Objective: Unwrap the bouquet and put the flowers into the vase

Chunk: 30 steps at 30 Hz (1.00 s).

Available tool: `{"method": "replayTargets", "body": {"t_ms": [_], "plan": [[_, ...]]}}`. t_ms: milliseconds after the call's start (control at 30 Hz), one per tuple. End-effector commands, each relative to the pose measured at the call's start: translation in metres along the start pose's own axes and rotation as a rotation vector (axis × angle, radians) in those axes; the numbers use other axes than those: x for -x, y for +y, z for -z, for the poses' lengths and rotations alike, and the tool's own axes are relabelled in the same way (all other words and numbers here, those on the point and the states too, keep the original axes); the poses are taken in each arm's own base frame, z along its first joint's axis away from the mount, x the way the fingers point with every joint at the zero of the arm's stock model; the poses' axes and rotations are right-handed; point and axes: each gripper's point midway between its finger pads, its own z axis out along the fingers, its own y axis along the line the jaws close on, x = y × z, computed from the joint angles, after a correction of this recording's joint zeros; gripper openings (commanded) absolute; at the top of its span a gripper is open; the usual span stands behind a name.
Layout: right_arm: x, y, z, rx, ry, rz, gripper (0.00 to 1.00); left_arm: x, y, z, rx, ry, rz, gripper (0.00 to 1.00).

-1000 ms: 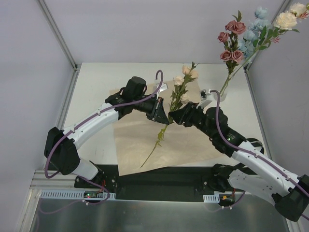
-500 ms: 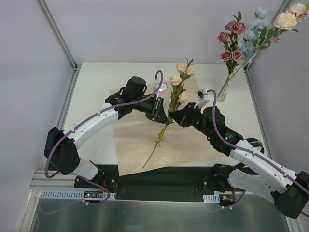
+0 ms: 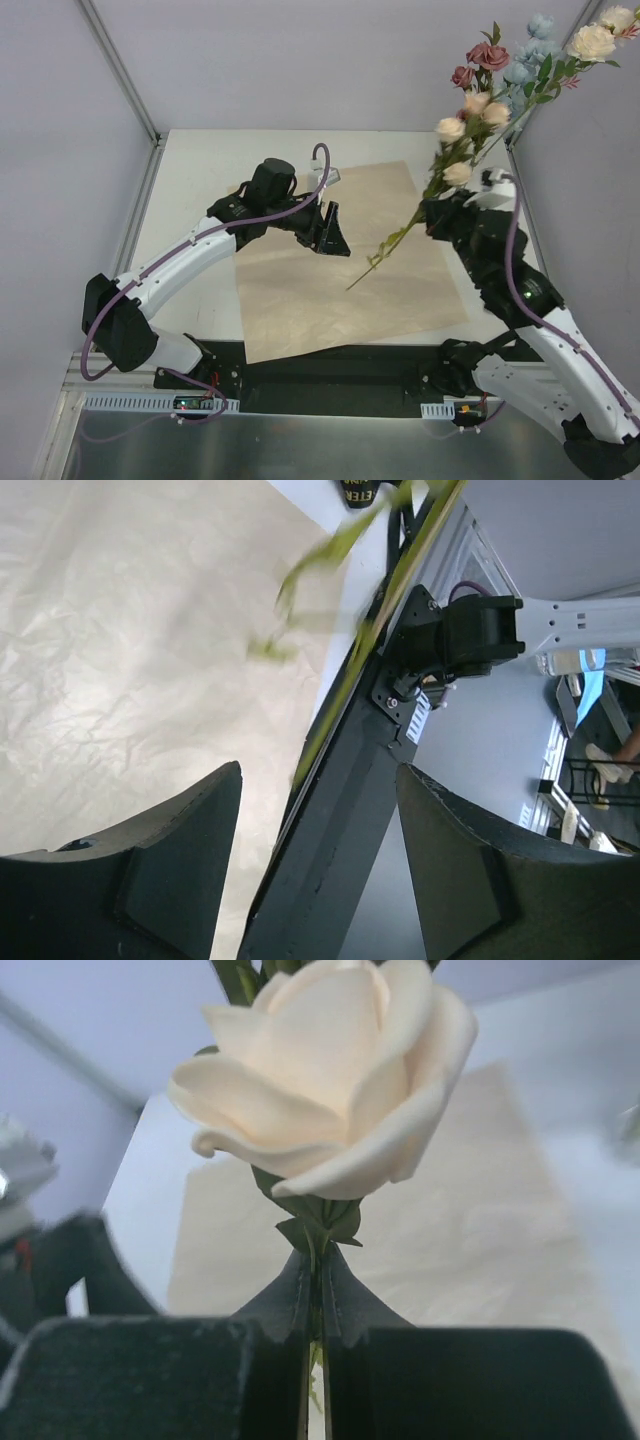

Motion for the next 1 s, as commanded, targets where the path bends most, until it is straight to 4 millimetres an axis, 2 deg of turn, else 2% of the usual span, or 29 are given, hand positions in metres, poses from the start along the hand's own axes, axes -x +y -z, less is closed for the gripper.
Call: {"method": "replayTargets", "body": {"t_ms": [0,33,67,167,233,333,467,533,567,667,733,767,967], "plan": [[0.108,-0.054,0.043,-0.303,-0.247,0.183,0.01,0.013,-0.007,0.016,0.046,-0.064,-0.094,0.62],[0.124,-0.061,0.050,-0.349,-0.267,0.257,0.00,0.012,-0.006,0.016,0.051,-0.065,-0.093,0.62],[0.155,-0.065,0.064,-0.406,-0.335,0.268,0.00,0.012,-0.007,0.017,0.051,-0.063,-0.095,0.62],[0.211,-0.068,0.082,-0.518,-0.444,0.378,0.00,0.012,-0.006,0.016,0.052,-0.061,-0.093,0.62],[0.238,-0.065,0.089,-0.554,-0.514,0.409,0.01,0.012,-0.006,0.016,0.048,-0.058,-0.089,0.62],[0.267,-0.068,0.083,-0.593,-0.568,0.456,0.00,0.011,-0.007,0.015,0.042,-0.053,-0.088,0.62],[0.290,-0.089,0.056,-0.627,-0.603,0.462,0.00,0.011,-0.007,0.015,0.045,-0.055,-0.087,0.62],[0.299,-0.092,0.047,-0.610,-0.653,0.456,0.00,0.011,-0.006,0.015,0.046,-0.055,-0.088,0.62],[0.300,-0.098,0.037,-0.614,-0.647,0.468,0.01,0.011,-0.006,0.015,0.048,-0.056,-0.088,0.62],[0.309,-0.105,0.026,-0.637,-0.681,0.503,0.01,0.011,-0.005,0.015,0.054,-0.057,-0.090,0.62],[0.316,-0.104,0.023,-0.633,-0.719,0.530,0.01,0.011,-0.005,0.015,0.053,-0.056,-0.092,0.62],[0.312,-0.105,0.013,-0.618,-0.707,0.549,0.00,0.011,-0.005,0.015,0.054,-0.058,-0.093,0.62],[0.318,-0.100,-0.001,-0.580,-0.740,0.636,0.00,0.011,-0.003,0.015,0.061,-0.059,-0.093,0.62]]}}
